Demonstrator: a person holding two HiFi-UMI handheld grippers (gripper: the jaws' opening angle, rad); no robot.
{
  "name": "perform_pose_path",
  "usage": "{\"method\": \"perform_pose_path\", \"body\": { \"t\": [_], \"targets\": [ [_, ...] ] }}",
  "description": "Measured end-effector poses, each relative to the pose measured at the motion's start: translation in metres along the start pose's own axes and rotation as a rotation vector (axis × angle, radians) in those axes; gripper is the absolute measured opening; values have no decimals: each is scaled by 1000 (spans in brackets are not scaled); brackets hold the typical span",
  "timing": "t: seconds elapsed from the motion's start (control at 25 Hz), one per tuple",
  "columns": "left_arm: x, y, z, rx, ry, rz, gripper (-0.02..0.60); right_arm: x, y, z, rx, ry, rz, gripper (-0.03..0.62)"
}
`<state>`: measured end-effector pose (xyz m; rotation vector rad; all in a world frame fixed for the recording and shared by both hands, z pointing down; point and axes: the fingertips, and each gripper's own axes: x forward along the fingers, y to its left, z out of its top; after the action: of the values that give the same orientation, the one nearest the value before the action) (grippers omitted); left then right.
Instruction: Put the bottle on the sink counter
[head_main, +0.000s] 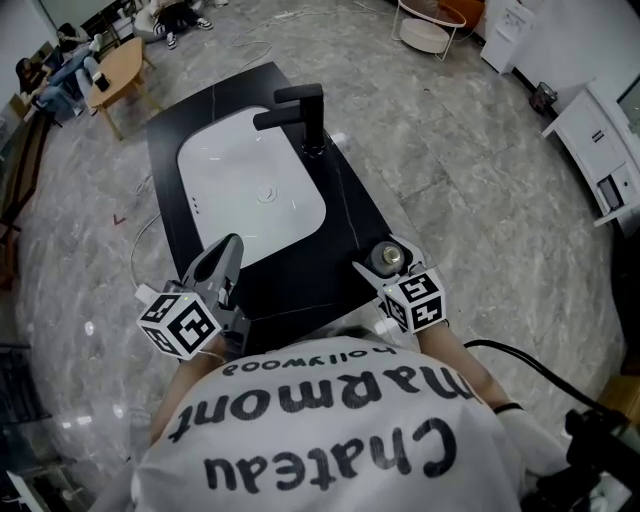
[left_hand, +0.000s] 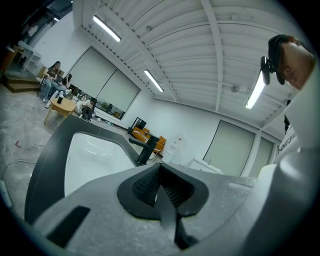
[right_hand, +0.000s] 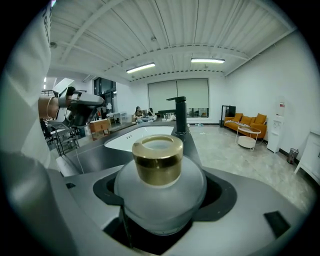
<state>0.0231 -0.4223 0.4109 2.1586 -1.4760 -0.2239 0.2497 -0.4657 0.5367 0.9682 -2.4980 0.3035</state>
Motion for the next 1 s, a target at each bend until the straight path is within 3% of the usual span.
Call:
{"method": "perform_pose_path", "body": {
  "t": [0.36, 0.56, 1.0],
  "targets": [
    [-9, 17, 16, -20, -50, -2, 15, 3, -1, -3, 14, 35, -8, 348],
    [-28, 27, 18, -23, -53, -7, 14, -2, -3, -4, 17, 61, -68, 348],
    [-99, 69, 25, -55, -41, 21, 15, -39, 6, -18, 210, 45, -267, 348]
  ]
}}
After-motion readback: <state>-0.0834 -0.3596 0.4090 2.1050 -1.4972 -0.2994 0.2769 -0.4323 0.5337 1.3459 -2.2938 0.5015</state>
